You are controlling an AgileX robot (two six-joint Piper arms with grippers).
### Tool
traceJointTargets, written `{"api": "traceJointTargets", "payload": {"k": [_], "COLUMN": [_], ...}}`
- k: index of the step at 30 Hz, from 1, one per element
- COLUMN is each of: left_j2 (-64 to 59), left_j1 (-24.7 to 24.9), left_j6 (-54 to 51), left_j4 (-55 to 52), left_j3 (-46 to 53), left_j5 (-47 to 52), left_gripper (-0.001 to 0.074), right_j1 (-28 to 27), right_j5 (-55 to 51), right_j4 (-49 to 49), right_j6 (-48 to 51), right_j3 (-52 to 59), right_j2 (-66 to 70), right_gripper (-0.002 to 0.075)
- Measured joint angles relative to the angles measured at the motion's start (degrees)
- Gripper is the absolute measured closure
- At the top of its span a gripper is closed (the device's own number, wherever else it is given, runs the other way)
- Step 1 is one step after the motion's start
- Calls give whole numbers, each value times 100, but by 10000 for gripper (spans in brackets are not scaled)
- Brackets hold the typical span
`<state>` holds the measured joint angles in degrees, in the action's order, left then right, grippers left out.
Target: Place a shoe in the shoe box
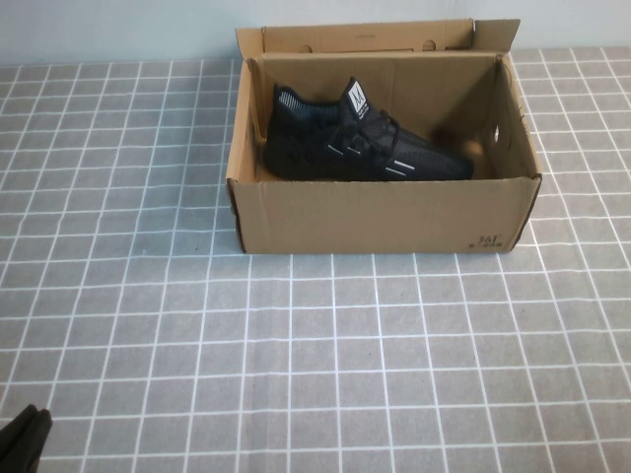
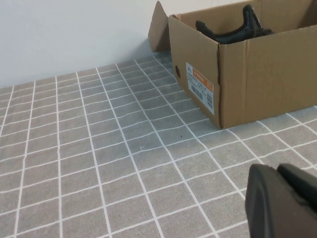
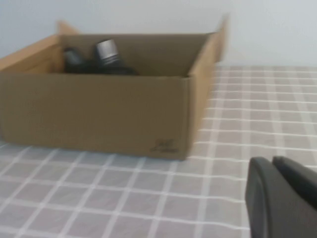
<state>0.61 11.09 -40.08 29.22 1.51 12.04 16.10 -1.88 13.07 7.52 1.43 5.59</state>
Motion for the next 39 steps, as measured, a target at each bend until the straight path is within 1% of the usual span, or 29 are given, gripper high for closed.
{"api": "traceJointTargets", "payload": {"k": [3,6,8,10,20,29,35,39], "left_j2": [0,0,0,0,14,14,14,14], "left_j1": [0,0,0,0,0,0,0,0], "left_j6": [0,0,0,0,0,0,0,0], "left_j4": [0,0,0,0,0,0,0,0], "left_j3": [0,0,0,0,0,0,0,0], "left_j5": [0,0,0,0,0,13,16,16], "left_gripper": [736,736,736,736,736,736,736,736], "right_j1": [-753,-1336,-1568,-1687,-1804,-1804,-1804,-1804], "right_j5": [19,-50,-235,-543,-1675,-1707,-1749,-1749], "right_j4": [-9,71,100,108,71,190,-32,-284], "right_j6": [14,14,14,14,14,14,-101,-450], "right_j3": [0,0,0,0,0,0,0,0], "right_j2": [-13,-160,-373,-546,-606,-606,-606,-606], "right_gripper": [742,742,742,742,742,742,742,742]}}
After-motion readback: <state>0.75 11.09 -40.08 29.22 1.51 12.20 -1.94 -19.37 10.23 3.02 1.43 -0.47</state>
